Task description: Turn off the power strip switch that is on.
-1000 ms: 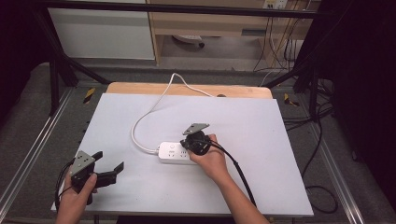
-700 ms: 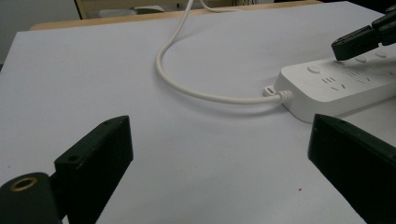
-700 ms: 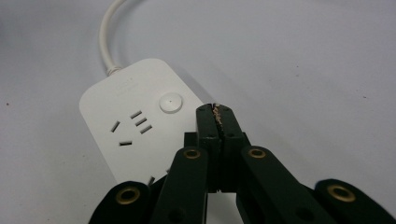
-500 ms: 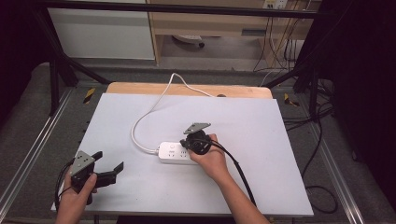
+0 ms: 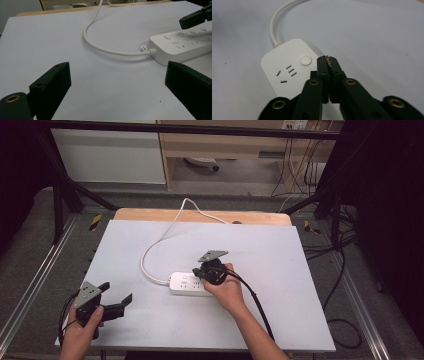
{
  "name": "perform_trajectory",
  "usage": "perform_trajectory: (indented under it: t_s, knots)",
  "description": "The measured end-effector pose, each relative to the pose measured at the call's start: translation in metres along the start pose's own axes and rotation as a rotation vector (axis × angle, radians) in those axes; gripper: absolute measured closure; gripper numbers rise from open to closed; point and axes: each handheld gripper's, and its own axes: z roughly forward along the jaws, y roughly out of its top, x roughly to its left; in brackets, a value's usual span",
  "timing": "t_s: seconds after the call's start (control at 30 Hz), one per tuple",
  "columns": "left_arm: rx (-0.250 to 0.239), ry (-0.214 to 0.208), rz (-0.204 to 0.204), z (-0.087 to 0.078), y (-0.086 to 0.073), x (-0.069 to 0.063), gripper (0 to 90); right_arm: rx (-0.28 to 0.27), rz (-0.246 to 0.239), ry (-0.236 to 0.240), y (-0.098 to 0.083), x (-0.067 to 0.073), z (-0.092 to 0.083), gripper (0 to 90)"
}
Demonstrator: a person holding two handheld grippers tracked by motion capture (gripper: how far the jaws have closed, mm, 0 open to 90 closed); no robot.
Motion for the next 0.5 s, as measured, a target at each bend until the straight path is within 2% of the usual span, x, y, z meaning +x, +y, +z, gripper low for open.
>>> perform_trajectory:
  t_s: [0.37, 0.5]
  knots:
    - [0.000, 0.000, 0.000, 0.000, 0.000, 0.000, 6.4, -0.054, 0.027, 0.017, 0.003, -0.001, -0.015, 81.2]
    - [0.003, -0.001, 0.000, 0.000, 0.000, 0.000, 6.4, -0.073, 0.037, 0.016, 0.005, -0.004, -0.021, 74.5]
